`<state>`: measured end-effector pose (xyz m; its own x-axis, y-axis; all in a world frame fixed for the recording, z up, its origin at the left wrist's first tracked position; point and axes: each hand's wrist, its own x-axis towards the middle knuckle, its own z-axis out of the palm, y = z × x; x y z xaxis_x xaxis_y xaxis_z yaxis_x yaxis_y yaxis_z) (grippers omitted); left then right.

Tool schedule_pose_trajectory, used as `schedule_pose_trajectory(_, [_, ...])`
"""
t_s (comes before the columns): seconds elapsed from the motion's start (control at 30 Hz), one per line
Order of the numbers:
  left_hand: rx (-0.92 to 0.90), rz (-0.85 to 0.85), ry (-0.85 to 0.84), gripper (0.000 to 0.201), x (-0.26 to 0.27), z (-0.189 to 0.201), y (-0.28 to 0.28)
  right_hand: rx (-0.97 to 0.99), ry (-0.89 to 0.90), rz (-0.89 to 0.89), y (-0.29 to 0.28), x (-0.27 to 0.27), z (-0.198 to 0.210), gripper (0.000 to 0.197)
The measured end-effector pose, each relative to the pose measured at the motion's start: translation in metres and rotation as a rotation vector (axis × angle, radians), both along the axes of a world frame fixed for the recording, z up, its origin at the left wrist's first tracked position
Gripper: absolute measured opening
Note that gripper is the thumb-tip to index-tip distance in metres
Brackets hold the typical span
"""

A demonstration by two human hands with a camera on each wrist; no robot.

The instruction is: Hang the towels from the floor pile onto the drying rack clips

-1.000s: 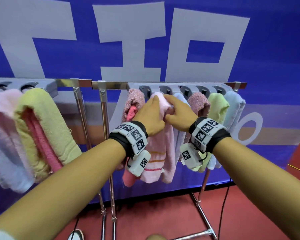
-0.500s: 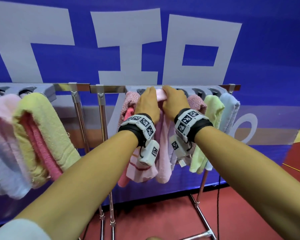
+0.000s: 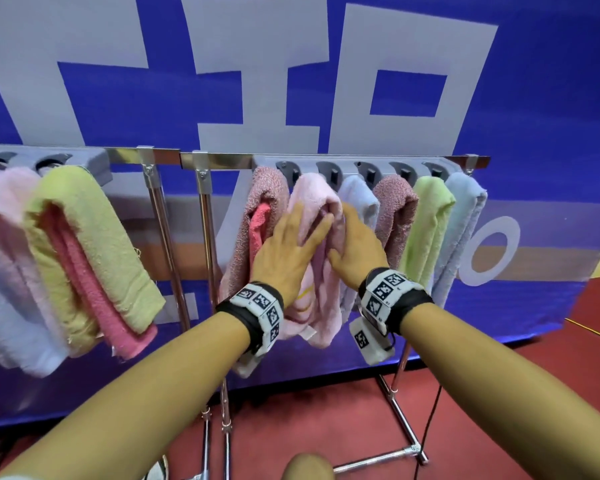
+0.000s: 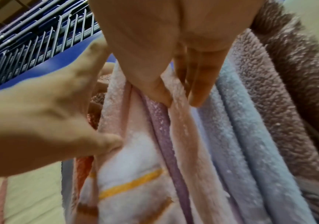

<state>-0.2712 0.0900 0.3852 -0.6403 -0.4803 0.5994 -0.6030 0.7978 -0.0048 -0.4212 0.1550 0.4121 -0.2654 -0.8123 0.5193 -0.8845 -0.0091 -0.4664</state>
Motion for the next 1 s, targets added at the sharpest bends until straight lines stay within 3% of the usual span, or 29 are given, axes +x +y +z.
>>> schedule_pose_trajectory(0.07, [-0.181, -0.029, -0.082, 0.104, 0.006, -0.016, -0.004, -0.082, 0.138, 0.0, 0.006, -0.003, -0.009, 0.07])
schedule_pose_trajectory(0.2, [-0.434, -0.166, -0.331, 0.03, 0.008, -0.039, -0.003, -0.303, 0.604, 0.101, 0.009, -0.002, -0.017, 0.028])
schedule_pose_trajectory(0.23, [-0.425, -0.184, -0.418, 0.023, 0.01, -0.042, -0.003, -0.306, 0.699, 0.15, 0.009, -0.001, -0.02, 0.02])
schedule_pose_trajectory(0.33, [-0.305, -0.135, -0.583, 0.031, 0.018, -0.055, -0.012, -0.053, 0.939, 0.298, 0.008, 0.003, -0.037, 0.021])
schedule_pose_trajectory(0.4, [-0.29, -0.045, -0.676, 0.039, 0.022, -0.057, -0.019, 0.197, 1.031, 0.269, 0.006, -0.002, -0.052, 0.03])
schedule_pose_trajectory(0.53, [-0.249, 0.151, -0.983, 0.055, 0.031, -0.056, -0.026, 0.575, 1.026, 0.025, 0.007, -0.01, -0.057, 0.026])
schedule_pose_trajectory(0.67, [-0.2, 0.221, -1.296, 0.066, 0.029, -0.056, -0.019, 0.631, 1.003, -0.005, 0.007, -0.006, -0.051, 0.03])
schedule_pose_trajectory(0.73, [-0.169, 0.189, -1.264, 0.076, 0.027, -0.058, -0.013, 0.575, 0.973, 0.033, 0.008, -0.001, -0.044, 0.027])
schedule_pose_trajectory(0.8, [-0.085, 0.117, -1.111, 0.083, 0.025, -0.064, -0.008, 0.527, 0.93, 0.088, 0.008, 0.004, -0.037, 0.026])
schedule_pose_trajectory(0.9, [-0.008, -0.059, -0.909, 0.081, 0.021, -0.058, 0.005, 0.531, 0.736, 0.18, 0.01, 0.012, -0.024, 0.026])
schedule_pose_trajectory(1.0, [0.086, -0.185, -0.777, 0.067, 0.017, -0.031, 0.026, 0.487, 0.624, 0.201, 0.017, 0.022, -0.005, 0.014])
